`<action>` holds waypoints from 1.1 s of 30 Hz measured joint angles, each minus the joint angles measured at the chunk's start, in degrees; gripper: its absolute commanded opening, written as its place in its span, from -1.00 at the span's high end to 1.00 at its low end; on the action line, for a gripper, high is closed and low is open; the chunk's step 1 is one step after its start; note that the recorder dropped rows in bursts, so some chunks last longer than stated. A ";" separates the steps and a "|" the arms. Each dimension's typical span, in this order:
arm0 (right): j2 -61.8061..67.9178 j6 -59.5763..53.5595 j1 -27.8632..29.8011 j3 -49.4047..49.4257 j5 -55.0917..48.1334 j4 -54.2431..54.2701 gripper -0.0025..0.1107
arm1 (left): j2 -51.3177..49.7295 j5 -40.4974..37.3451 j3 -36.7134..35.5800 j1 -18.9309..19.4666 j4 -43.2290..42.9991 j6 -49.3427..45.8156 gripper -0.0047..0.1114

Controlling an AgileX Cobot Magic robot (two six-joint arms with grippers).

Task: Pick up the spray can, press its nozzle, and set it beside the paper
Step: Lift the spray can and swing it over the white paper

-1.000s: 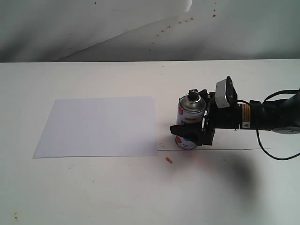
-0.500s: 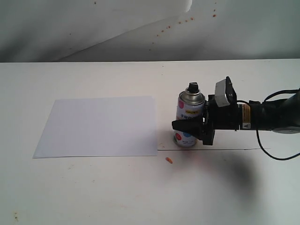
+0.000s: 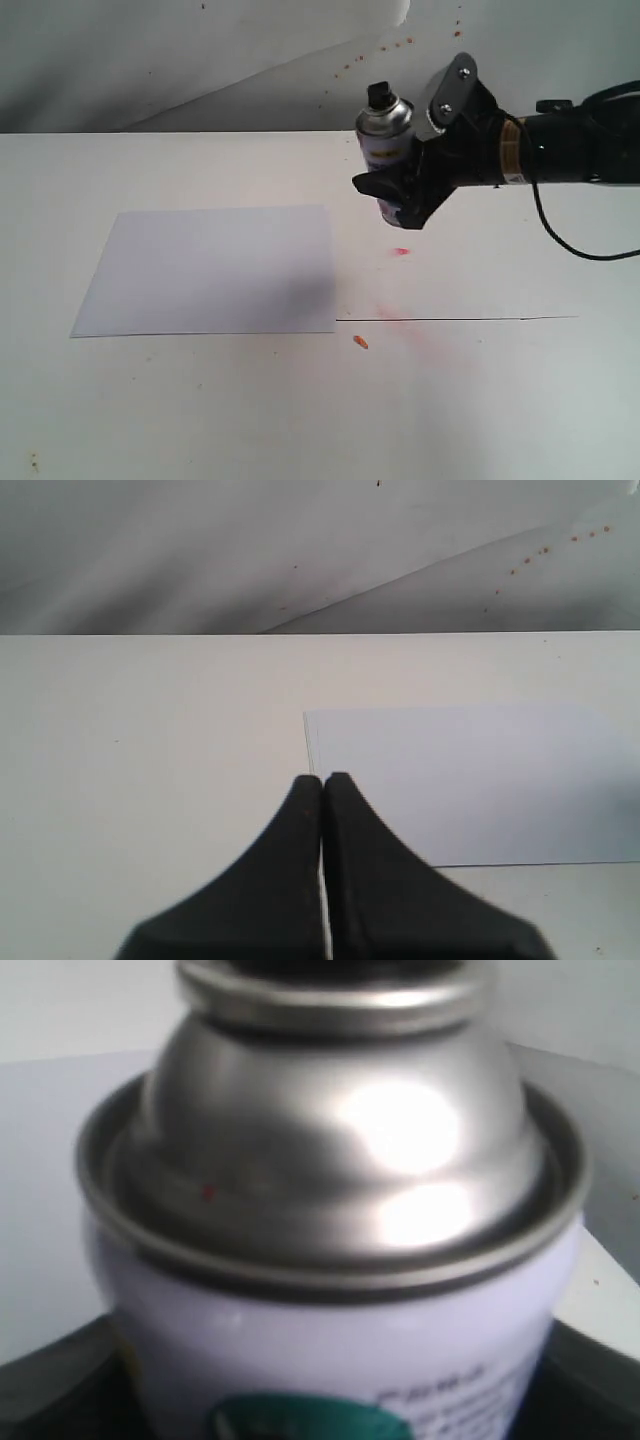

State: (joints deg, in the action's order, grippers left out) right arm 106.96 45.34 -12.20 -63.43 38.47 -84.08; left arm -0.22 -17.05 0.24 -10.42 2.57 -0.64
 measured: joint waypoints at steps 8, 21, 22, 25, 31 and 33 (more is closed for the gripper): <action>-0.41 16.01 -11.20 -6.95 -14.42 -12.91 0.96 | 0.00 0.00 0.00 0.00 0.00 0.00 0.92; -0.41 15.81 -16.14 -6.95 -19.95 -8.54 0.96 | 0.00 0.00 0.00 0.00 0.00 0.00 0.92; -0.41 14.78 -16.47 -6.95 -21.41 -7.20 0.96 | 0.00 0.00 0.00 0.00 0.00 0.00 0.92; -0.41 10.43 -17.47 -6.95 -26.96 -1.51 0.96 | 0.00 0.00 0.00 0.00 0.00 0.00 0.92; -0.41 -5.31 -18.53 -7.03 -37.69 18.55 0.96 | 0.00 0.00 0.00 0.00 0.00 0.00 0.92; -0.41 -11.69 -18.99 -7.03 -40.43 25.89 0.96 | 0.00 0.00 0.00 0.00 0.00 0.00 0.92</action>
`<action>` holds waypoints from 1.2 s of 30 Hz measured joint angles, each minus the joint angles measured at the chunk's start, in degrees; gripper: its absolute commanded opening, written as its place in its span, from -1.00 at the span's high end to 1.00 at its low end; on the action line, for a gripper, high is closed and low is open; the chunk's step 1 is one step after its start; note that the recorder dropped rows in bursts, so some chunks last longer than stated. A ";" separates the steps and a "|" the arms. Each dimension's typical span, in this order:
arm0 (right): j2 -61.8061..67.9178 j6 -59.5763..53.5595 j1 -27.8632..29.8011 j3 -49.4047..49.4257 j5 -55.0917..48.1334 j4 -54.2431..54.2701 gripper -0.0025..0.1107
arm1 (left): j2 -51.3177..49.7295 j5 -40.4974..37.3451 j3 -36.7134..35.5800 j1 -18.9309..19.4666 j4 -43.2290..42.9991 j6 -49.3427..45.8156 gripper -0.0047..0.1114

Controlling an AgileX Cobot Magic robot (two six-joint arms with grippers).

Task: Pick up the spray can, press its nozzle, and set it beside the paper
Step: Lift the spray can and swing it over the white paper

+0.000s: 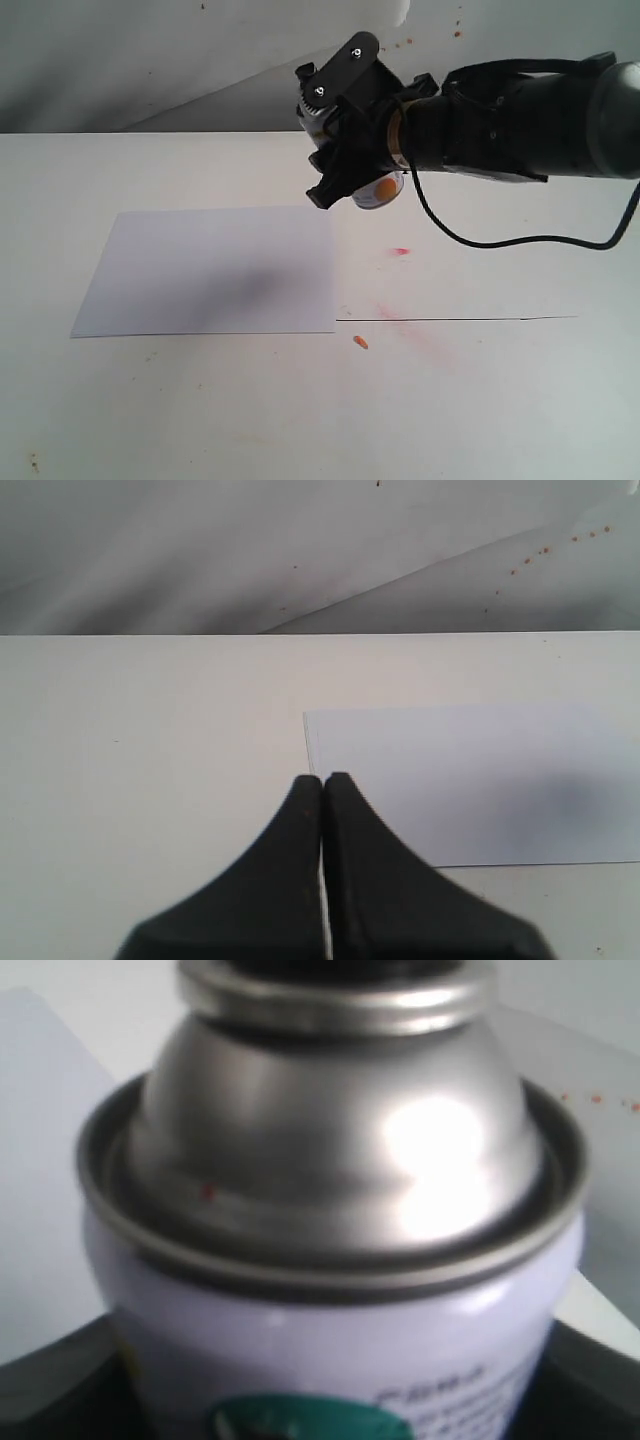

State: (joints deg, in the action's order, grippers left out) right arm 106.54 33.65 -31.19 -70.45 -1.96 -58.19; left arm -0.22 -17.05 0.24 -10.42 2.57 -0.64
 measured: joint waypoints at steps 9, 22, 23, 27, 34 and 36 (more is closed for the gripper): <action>0.00 -44.10 -1.78 -2.71 -18.49 34.99 0.96 | 0.00 0.00 0.00 0.00 0.00 0.00 0.92; 6.13 -72.70 -3.62 -22.90 -41.30 54.98 0.96 | 0.00 0.00 0.00 0.00 0.00 0.00 0.92; 7.83 -72.99 -3.62 -24.51 -43.05 55.09 0.96 | 0.00 0.00 0.00 0.00 0.00 0.00 0.92; 13.80 -76.14 -4.14 -32.18 -51.33 54.99 0.96 | 0.00 0.00 0.00 0.00 0.00 0.00 0.92; 20.14 -83.82 -5.71 -41.72 -56.39 55.12 0.96 | 0.00 0.00 0.00 0.00 0.00 0.00 0.92; 21.41 -84.75 -6.00 -43.08 -57.10 55.54 0.96 | 0.00 0.00 0.00 0.00 0.00 0.00 0.92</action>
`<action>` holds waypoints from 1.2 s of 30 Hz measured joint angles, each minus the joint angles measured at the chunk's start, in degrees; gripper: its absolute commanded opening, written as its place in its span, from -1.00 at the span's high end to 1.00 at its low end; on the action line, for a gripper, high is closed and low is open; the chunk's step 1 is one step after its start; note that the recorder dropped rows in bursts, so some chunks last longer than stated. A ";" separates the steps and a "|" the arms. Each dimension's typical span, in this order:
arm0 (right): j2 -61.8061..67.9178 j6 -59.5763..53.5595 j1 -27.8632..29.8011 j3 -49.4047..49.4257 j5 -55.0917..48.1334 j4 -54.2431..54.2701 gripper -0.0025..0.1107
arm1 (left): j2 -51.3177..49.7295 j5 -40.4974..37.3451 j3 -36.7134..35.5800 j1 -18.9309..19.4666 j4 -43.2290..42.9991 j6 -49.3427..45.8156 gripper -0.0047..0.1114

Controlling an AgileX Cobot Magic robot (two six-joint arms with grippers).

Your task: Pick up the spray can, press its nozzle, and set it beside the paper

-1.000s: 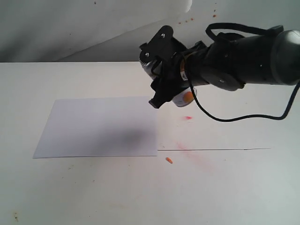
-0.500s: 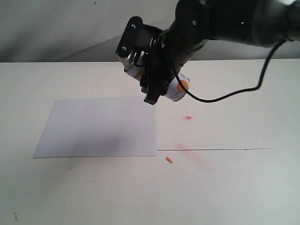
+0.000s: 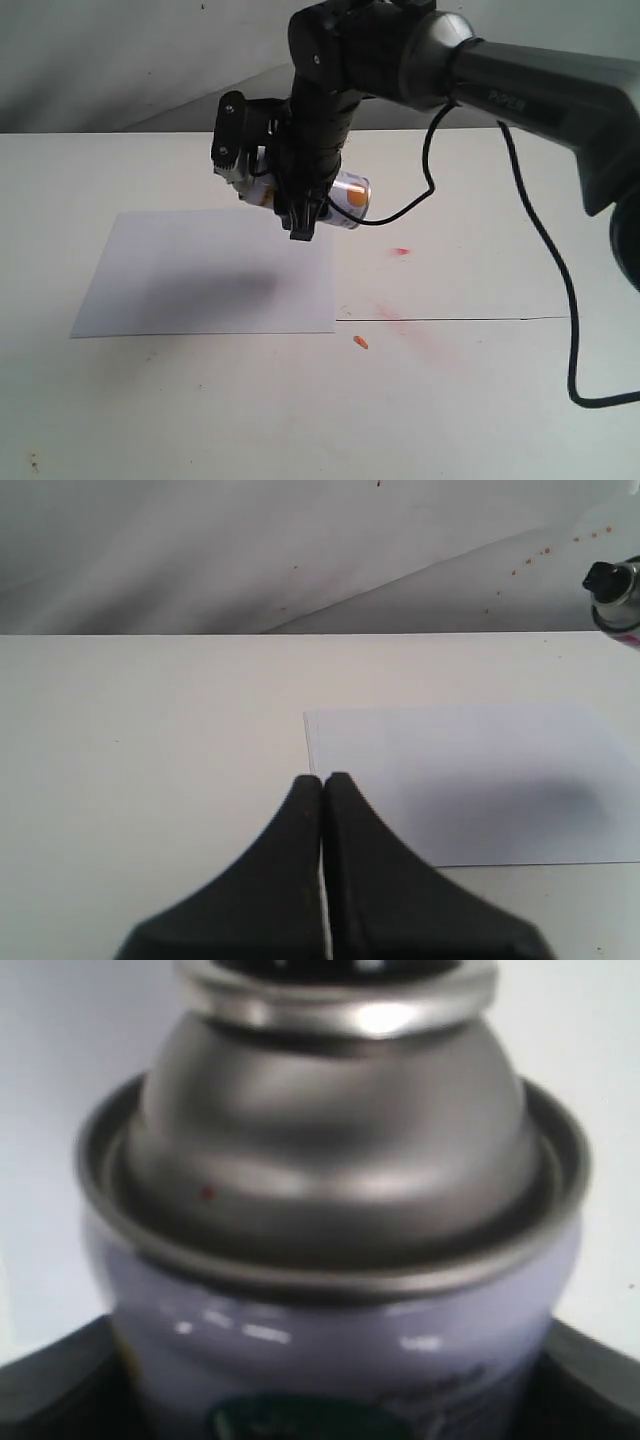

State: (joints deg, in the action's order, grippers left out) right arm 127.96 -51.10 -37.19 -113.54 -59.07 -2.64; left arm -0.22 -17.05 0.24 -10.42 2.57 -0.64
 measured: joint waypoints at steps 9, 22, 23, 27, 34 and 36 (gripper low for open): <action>3.00 -1.45 -1.17 -0.27 -1.08 0.41 0.96 | 0.00 0.00 0.00 0.00 0.00 0.00 0.92; 4.62 -1.86 -3.10 -0.27 0.33 1.29 0.96 | 0.00 0.00 0.00 0.00 0.00 0.00 0.92; 4.62 -1.86 -3.10 -0.27 0.33 1.48 0.96 | 0.00 0.00 0.00 0.00 0.00 0.00 0.92; 4.62 -1.96 -3.10 -0.27 0.33 1.81 0.96 | 0.00 0.00 0.00 0.00 0.00 0.00 0.92; 4.62 -2.00 -1.12 -0.27 -0.91 2.64 0.96 | 0.00 0.00 0.00 0.00 0.00 0.00 0.92; 4.73 -2.00 0.10 -0.27 -1.73 3.28 0.96 | 0.00 0.00 0.00 0.00 0.00 0.00 0.92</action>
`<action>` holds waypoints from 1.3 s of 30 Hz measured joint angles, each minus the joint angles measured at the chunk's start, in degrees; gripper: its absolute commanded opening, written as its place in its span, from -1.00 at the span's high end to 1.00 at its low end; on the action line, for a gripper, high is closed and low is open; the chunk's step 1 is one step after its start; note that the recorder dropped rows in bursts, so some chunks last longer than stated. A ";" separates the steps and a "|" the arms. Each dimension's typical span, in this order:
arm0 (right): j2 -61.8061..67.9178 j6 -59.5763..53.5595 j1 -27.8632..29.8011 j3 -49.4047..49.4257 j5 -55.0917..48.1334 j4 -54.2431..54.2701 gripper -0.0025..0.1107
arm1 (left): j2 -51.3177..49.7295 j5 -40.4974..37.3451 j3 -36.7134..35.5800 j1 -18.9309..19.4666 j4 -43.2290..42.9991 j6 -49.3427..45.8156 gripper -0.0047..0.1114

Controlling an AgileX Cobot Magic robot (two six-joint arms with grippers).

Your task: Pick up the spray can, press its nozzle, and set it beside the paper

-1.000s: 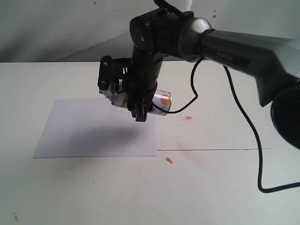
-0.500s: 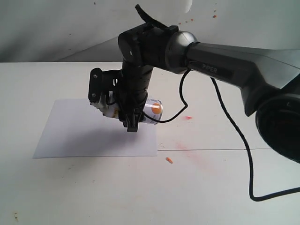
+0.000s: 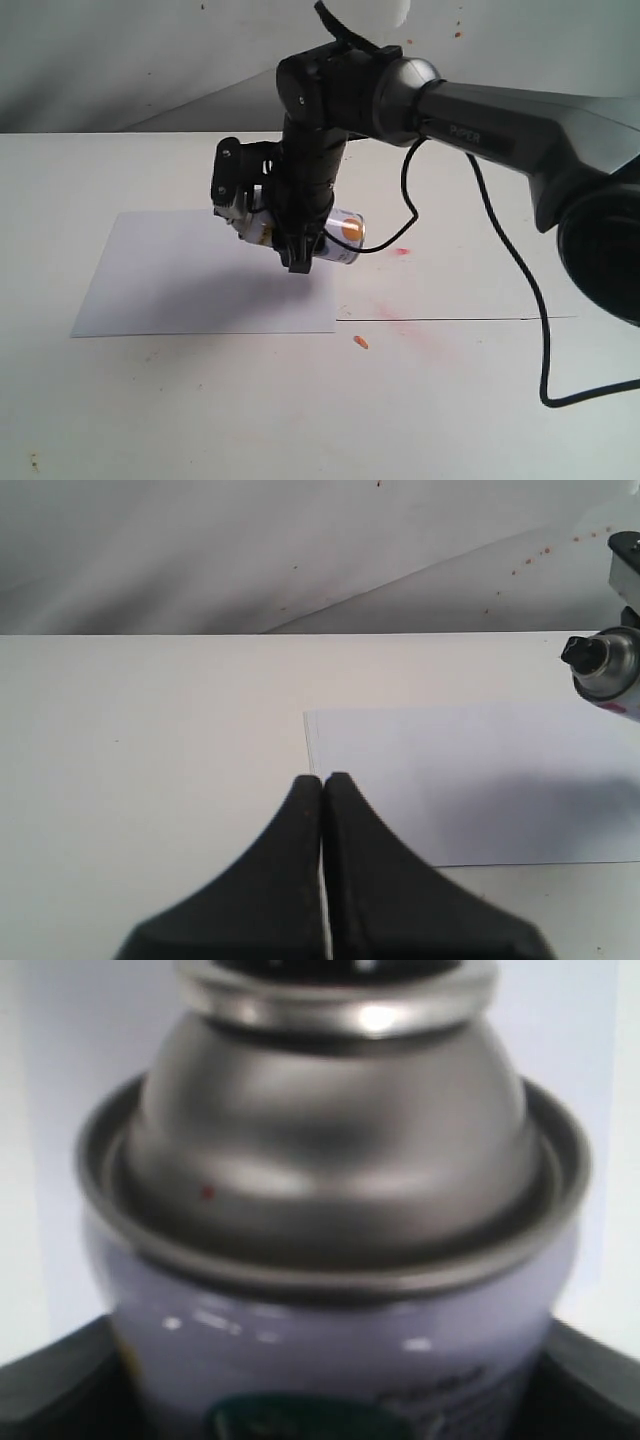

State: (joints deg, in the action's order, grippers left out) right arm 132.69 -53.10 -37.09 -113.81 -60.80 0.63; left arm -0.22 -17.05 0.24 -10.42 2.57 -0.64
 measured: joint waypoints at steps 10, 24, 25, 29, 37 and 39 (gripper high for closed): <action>0.33 -0.66 2.46 0.00 -1.33 3.59 0.96 | 0.00 0.00 0.00 0.00 0.00 0.00 0.92; 0.36 -0.76 0.16 0.00 -1.06 5.44 0.96 | 0.00 0.00 0.00 0.00 0.00 0.00 0.92; 0.36 -0.76 -0.20 0.00 -1.06 5.44 0.96 | 0.00 0.00 0.00 0.00 0.00 0.00 0.92; 0.36 -0.76 -1.10 0.00 -1.06 5.44 0.96 | 0.00 0.00 0.00 0.00 0.00 0.00 0.92; 0.36 -0.76 -1.10 0.00 -1.62 2.69 0.96 | 0.00 12.59 0.00 0.00 6.61 4.48 0.92; 0.36 -0.76 -1.10 0.00 -1.64 2.07 0.96 | 0.00 17.05 0.00 0.00 11.15 6.42 0.92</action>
State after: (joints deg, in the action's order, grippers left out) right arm 133.05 -53.86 -38.20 -113.81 -62.44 2.70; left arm -0.22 0.00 0.24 -10.42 13.72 5.78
